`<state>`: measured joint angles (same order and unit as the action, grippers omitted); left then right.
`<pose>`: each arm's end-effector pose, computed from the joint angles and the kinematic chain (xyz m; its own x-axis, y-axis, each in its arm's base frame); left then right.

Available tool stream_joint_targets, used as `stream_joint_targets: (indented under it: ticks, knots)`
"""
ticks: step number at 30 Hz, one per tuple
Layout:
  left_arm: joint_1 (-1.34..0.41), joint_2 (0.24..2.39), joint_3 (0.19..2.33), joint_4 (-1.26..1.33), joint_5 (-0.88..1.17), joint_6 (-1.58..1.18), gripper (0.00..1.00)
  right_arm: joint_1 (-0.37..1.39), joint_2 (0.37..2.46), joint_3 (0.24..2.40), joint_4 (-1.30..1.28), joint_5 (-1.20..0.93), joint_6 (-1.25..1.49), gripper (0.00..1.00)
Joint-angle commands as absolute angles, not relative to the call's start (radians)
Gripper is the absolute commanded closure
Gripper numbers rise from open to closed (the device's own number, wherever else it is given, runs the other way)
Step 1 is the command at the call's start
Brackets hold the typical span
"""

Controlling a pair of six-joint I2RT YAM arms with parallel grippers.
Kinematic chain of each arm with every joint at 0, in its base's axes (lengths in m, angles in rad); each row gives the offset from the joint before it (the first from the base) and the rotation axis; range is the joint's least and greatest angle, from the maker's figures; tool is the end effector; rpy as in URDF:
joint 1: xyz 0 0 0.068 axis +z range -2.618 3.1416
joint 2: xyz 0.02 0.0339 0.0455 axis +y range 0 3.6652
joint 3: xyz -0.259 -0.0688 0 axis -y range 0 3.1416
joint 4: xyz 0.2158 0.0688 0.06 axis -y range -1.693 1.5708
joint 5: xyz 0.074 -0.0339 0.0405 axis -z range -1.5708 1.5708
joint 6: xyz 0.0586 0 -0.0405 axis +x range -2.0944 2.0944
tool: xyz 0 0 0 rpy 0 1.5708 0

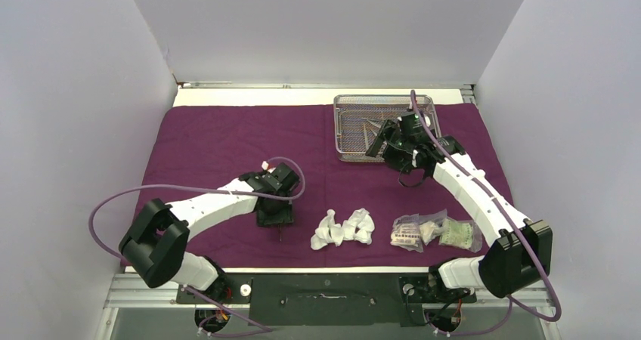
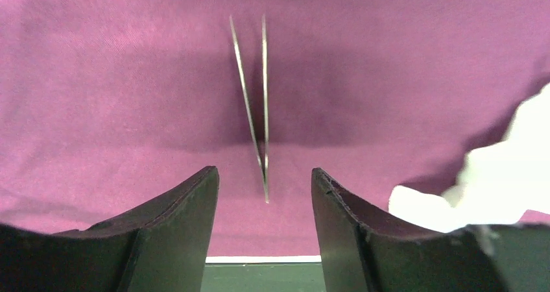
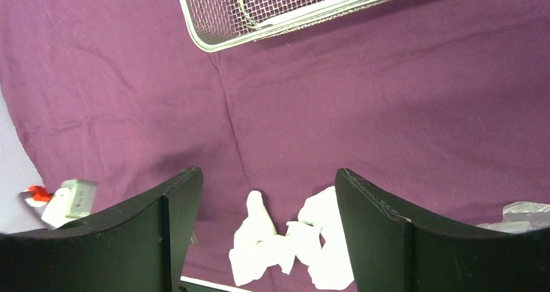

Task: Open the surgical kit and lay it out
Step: Place the medical item in the surgical kit, then pick up the medical item from the container.

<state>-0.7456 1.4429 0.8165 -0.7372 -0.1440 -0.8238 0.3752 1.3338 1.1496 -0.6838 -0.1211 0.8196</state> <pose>0.1704 -0.1459 0.1633 -0.9652 -0.0971 -0.2428 -0.0861 0.9947 -0.0555 0.2465 0.1047 0.2839 -0.8035 0.4633 -0.3738 0.2210 0.8152 0.5353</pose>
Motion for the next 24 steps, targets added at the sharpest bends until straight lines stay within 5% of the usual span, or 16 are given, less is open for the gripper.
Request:
stream_joint_targets:
  ticks: [1, 9, 17, 24]
  knots:
    - [-0.745, 1.372, 0.960, -0.823, -0.223, -0.804, 0.46, 0.361, 1.292, 1.168, -0.670, -0.116, 0.783, 0.28]
    - [-0.671, 1.272, 1.053, -0.842, -0.230, -0.764, 0.38, 0.354, 1.399, 1.268, -0.648, -0.037, 0.524, 0.28]
    - [-0.514, 1.207, 1.066, -0.755, -0.115, -0.729, 0.37, 0.353, 1.652, 1.429, -0.612, 0.045, 0.327, 0.43]
    - [-0.442, 1.237, 1.101, -0.714, -0.085, -0.710, 0.33, 0.353, 1.847, 1.517, -0.476, 0.074, 0.295, 0.44]
